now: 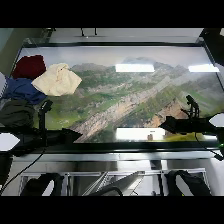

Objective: Fold the shirts.

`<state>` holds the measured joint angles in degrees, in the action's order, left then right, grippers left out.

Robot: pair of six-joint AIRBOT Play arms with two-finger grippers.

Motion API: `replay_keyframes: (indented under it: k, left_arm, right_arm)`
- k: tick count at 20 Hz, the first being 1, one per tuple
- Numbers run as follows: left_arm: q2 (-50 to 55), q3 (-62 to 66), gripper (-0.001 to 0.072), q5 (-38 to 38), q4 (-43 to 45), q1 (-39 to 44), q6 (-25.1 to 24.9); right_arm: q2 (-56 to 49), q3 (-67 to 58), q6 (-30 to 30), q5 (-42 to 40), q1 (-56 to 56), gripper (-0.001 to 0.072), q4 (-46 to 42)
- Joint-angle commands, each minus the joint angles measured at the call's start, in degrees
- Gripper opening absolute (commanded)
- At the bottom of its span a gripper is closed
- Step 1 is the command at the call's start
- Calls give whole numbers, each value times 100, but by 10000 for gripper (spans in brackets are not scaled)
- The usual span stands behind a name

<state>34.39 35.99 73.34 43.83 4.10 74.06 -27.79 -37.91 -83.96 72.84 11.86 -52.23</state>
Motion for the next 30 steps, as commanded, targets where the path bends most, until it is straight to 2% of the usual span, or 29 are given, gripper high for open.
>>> replay_keyframes:
  k: [1,20,22,25,27,30]
  left_arm:
    - [-4,-2,13,-2,0,2,0]
    - [-2,0,14,-90,-7,2,-4]
    - [-2,-2,14,-442,2,4,-4]
    - [2,-2,14,-479,-2,9,-4]
    - [2,0,14,-791,20,-13,-4]
    - [308,229,17,-1248,35,-463,-42]
  right_arm:
    - [4,2,-2,2,-4,20,2]
    - [2,4,-2,-103,-4,20,0]
    - [-2,4,0,-372,9,20,-2]
    - [-9,4,0,-385,7,20,-2]
    - [-13,4,-2,-387,7,19,2]
    - [-39,4,0,-584,7,20,46]
